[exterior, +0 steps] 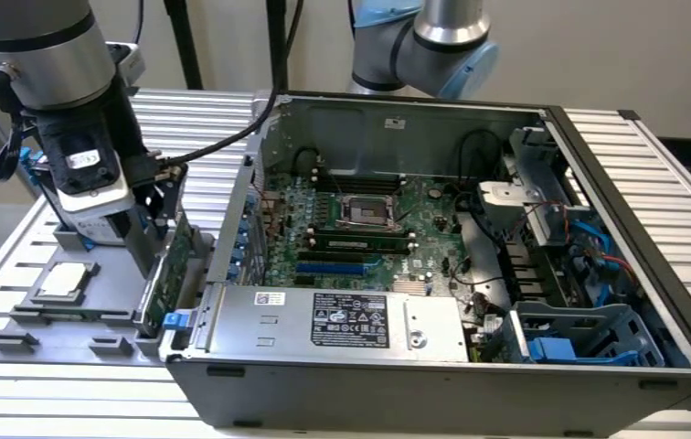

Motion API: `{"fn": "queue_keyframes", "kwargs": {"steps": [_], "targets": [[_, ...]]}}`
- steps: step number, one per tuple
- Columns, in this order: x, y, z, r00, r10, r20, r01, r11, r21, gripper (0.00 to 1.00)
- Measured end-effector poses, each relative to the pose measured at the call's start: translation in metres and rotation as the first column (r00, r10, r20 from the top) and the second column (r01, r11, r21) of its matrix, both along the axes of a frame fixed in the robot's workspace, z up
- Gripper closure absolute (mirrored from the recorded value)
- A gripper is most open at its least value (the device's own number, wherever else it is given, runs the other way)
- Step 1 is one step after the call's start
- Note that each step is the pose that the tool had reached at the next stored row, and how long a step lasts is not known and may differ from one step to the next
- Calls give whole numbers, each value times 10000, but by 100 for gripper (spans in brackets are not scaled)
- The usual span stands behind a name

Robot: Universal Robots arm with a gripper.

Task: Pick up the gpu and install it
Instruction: 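Pick up the gpu and move the gpu toward the slot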

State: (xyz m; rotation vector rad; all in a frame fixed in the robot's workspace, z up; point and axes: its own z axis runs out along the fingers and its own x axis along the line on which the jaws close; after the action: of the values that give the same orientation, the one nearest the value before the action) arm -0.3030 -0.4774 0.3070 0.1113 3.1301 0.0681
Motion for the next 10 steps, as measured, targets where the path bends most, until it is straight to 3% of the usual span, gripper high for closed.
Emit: {"fn": "queue_keyframes", "kwargs": {"steps": [10], "targets": [[2,0,-182,10000,1,3,-1,10000,0,52]]}}
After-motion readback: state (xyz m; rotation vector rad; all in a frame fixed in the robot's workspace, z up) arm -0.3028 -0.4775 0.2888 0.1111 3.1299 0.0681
